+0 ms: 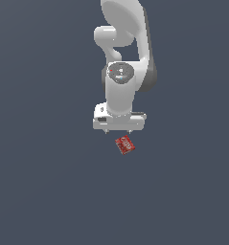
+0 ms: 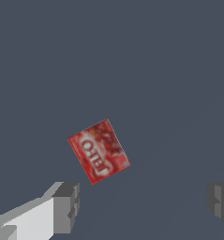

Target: Pick up the object and move it to a goal position.

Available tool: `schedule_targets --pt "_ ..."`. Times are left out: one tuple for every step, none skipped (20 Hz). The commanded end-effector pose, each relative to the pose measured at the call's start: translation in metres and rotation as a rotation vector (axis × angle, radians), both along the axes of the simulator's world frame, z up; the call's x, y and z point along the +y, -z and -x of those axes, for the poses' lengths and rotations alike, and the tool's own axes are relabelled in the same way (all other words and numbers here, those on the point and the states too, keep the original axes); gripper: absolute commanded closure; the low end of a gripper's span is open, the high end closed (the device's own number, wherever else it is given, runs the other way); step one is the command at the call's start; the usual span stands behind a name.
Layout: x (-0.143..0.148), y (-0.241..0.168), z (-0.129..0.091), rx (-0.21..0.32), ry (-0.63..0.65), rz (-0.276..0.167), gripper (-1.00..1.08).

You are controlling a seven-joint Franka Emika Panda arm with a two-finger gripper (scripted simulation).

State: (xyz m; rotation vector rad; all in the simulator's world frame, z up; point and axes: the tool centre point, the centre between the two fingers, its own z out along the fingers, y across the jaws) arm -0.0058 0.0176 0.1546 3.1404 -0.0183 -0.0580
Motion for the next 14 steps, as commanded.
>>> schedule_targets --pt "0.000 0.000 0.000 0.000 0.000 0.000 -0.92" --pt "0.000 0.000 0.000 0.000 -0.001 0.000 -0.92" --pt "0.001 0.000 0.000 0.001 -0.003 -0.001 -0.92" --pt "0.001 0.001 0.000 0.002 -0.007 -0.002 -0.92" --pt "0.002 0.001 0.000 0.004 -0.013 -0.003 -0.92" --pt "0.004 0.001 0.001 0.006 -0.019 -0.005 -0.92" --pt "0.006 0.002 0.001 0.008 -0.028 -0.008 -0.92" --pt "0.007 0.002 0.001 0.011 -0.035 -0.010 -0.92" --pt "0.008 0.002 0.002 0.013 -0.040 -0.012 -0.92" --pt "0.009 0.002 0.002 0.015 -0.044 -0.014 -0.92" --pt "0.010 0.002 0.002 0.017 -0.046 -0.015 -0.92" --pt "0.011 0.002 0.002 0.018 -0.046 -0.016 -0.92" --pt "0.011 0.002 0.002 0.018 -0.045 -0.017 -0.92" --pt "0.011 0.001 0.002 0.018 -0.044 -0.017 -0.92"
